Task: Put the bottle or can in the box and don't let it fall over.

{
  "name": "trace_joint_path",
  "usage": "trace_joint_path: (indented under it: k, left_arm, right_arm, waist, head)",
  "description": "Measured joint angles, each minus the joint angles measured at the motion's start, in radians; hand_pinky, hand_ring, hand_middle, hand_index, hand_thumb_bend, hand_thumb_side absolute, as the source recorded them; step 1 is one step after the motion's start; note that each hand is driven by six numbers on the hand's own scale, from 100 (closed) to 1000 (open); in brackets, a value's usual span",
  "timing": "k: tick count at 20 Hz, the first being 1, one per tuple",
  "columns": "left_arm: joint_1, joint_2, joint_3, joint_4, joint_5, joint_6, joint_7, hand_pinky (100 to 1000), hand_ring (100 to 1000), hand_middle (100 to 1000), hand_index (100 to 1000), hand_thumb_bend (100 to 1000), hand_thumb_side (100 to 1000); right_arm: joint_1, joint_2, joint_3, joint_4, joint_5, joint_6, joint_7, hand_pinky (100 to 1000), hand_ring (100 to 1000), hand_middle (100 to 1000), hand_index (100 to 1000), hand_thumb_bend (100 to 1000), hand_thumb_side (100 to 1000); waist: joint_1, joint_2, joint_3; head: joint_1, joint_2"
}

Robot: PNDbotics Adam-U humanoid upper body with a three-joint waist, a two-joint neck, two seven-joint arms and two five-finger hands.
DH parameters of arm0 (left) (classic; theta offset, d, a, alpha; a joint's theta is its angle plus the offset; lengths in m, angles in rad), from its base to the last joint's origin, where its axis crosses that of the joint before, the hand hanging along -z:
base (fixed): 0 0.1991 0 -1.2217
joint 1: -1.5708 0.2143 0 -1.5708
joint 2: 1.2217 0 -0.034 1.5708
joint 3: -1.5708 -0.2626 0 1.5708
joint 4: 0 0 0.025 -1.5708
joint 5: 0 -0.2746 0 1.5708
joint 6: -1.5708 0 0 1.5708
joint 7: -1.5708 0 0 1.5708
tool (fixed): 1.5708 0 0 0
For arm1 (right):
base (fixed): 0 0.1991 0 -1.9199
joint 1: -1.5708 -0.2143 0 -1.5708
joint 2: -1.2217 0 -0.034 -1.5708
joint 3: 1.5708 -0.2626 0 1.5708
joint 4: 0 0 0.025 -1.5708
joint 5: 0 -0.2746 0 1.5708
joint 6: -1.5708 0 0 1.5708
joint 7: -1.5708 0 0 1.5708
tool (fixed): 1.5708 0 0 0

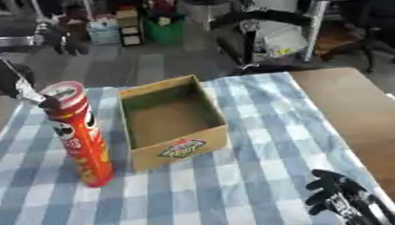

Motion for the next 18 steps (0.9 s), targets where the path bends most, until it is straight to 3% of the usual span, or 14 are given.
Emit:
trace_joint_path:
  k: [18]
  left_arm:
    - [0.003,-0.005,-0.044,0.052,-0.095,-0.031,0.031,550,686,741,877,582,549]
  right_arm:
    - [-0.001,0.000,0.000,0.000,-0.001,0.002,0.002,510,577,634,830,100,664]
  waist:
    - [0.000,0.000,-0.003]
  head:
    - [0.003,0.000]
